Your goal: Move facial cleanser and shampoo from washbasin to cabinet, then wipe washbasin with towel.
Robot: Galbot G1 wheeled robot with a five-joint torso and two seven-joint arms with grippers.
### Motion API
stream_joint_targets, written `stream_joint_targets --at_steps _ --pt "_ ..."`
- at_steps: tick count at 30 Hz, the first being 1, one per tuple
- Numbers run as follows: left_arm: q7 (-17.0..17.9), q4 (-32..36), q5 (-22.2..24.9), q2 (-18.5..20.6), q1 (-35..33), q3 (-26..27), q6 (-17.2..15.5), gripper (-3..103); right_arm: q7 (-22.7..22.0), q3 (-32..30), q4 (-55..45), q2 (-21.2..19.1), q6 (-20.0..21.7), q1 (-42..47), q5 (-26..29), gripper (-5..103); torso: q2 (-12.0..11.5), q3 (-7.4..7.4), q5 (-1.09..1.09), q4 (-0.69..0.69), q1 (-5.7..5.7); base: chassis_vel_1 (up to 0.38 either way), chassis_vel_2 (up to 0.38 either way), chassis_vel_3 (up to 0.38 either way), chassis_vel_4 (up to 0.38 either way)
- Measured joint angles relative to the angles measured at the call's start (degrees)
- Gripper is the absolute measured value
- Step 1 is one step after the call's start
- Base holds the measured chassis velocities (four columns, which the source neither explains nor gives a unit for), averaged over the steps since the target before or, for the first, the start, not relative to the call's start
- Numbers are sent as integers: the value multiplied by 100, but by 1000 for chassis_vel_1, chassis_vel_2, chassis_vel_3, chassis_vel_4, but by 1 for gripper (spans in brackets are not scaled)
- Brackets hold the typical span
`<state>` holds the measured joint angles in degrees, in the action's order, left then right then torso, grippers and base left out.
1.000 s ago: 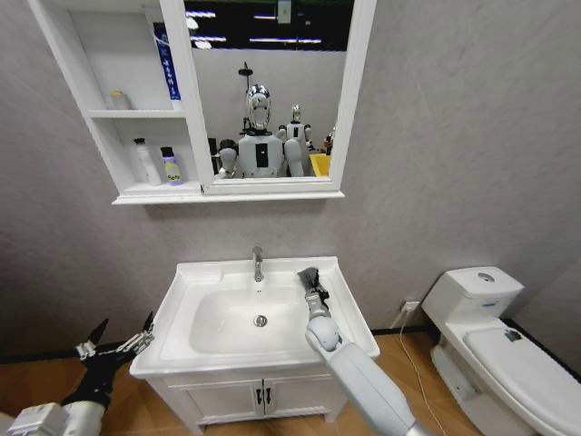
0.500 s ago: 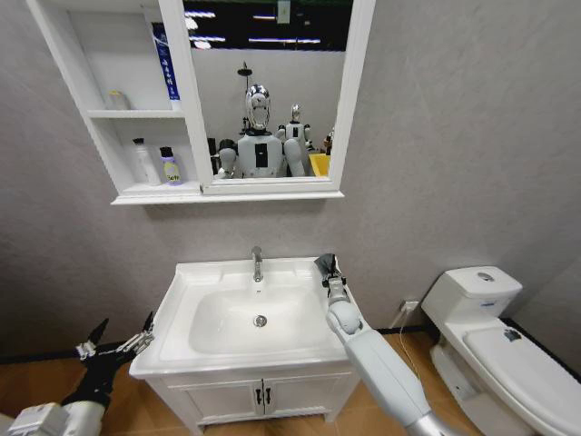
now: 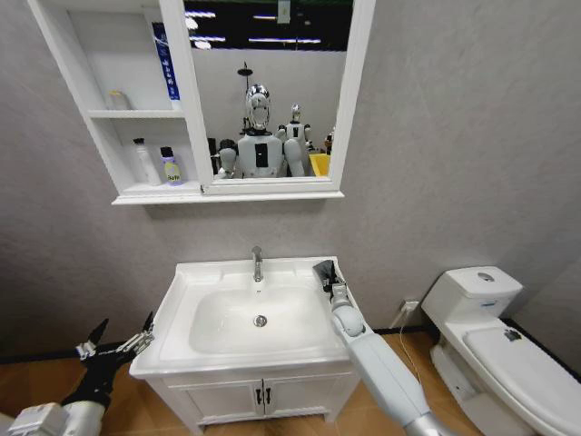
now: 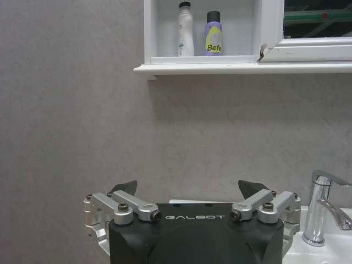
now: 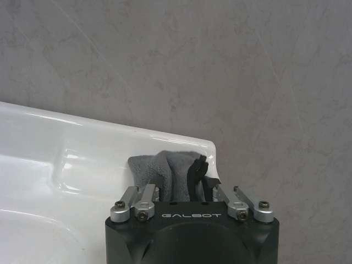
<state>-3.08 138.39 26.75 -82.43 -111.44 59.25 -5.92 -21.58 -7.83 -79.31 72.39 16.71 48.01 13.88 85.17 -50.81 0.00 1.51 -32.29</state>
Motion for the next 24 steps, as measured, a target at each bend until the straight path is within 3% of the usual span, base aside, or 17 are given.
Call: stream_joint_targets --at_steps 7,10,17,24 --pt "0 0 0 0 0 0 0 100 -58 -19 -27 -23 51 -18 -4 63 0 0 0 0 0 0 0 0 0" --pt "0 0 0 0 0 0 0 100 -58 -49 -151 -88 52 21 -56 79 0 0 0 0 0 0 0 0 0" --pt "0 0 0 0 0 0 0 100 -157 -61 -651 -312 238 219 23 99 0 0 0 0 0 0 0 0 0" --pt "0 0 0 0 0 0 0 100 -170 -137 -769 -417 279 322 14 100 0 0 0 0 0 0 0 0 0"
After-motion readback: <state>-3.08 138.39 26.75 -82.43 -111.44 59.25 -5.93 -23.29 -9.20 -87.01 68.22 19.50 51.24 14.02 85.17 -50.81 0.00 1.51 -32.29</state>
